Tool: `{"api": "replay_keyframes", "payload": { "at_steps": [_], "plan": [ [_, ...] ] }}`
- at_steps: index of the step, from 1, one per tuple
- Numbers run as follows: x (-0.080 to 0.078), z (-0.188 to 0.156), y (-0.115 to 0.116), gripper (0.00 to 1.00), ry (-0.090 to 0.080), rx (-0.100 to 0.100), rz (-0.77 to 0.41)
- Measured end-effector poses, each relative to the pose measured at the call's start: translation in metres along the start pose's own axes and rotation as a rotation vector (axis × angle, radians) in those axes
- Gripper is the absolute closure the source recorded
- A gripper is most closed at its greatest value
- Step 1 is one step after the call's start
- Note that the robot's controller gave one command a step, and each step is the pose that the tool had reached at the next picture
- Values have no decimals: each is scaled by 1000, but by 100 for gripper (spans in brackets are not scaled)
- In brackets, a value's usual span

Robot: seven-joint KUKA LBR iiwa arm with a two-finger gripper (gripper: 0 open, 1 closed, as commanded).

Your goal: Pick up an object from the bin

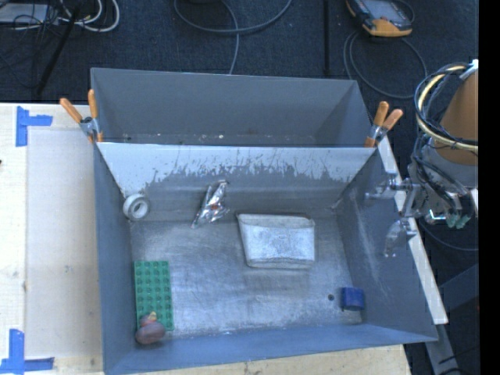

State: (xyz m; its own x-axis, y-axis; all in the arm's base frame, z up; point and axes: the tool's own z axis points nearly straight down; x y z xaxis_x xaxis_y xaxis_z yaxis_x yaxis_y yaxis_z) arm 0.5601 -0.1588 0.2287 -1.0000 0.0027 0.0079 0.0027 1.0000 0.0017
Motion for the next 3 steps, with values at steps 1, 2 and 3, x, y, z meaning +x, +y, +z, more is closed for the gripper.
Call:
{"api": "replay_keyframes", "payload": {
  "at_steps": [1, 2, 3],
  "plan": [
    [-27, 110, 57, 0, -1, -2, 122],
    [-15, 158, 113, 0, -15, 2, 164],
    [-15, 155, 111, 100, -11, 2, 161]
  ]
}}
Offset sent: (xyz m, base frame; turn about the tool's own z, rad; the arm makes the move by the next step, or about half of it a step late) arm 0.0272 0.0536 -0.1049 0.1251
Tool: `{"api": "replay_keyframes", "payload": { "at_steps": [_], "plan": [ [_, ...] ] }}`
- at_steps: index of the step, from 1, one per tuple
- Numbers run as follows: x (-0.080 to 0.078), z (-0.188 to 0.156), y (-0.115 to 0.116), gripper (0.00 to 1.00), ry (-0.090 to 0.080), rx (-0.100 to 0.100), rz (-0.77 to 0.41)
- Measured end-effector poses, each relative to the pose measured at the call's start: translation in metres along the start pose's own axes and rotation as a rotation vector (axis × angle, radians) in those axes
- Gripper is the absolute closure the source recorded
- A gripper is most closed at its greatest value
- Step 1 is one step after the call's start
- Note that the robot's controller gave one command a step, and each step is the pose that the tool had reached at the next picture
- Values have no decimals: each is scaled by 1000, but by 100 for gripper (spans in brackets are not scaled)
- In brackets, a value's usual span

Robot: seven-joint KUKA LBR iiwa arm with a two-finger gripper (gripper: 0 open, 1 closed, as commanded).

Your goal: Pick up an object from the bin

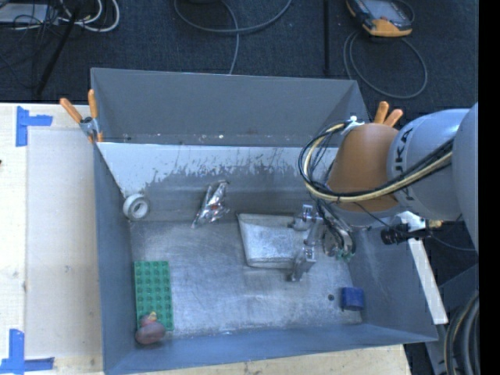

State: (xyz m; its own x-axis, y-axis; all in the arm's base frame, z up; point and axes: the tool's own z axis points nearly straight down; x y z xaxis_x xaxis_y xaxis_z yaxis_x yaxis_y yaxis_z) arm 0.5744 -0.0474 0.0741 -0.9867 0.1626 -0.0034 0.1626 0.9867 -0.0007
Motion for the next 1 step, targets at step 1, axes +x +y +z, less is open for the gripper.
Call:
{"api": "replay_keyframes", "payload": {
  "at_steps": [1],
  "plan": [
    [-20, -164, 11, 100, -4, -1, -381]
  ]
}}
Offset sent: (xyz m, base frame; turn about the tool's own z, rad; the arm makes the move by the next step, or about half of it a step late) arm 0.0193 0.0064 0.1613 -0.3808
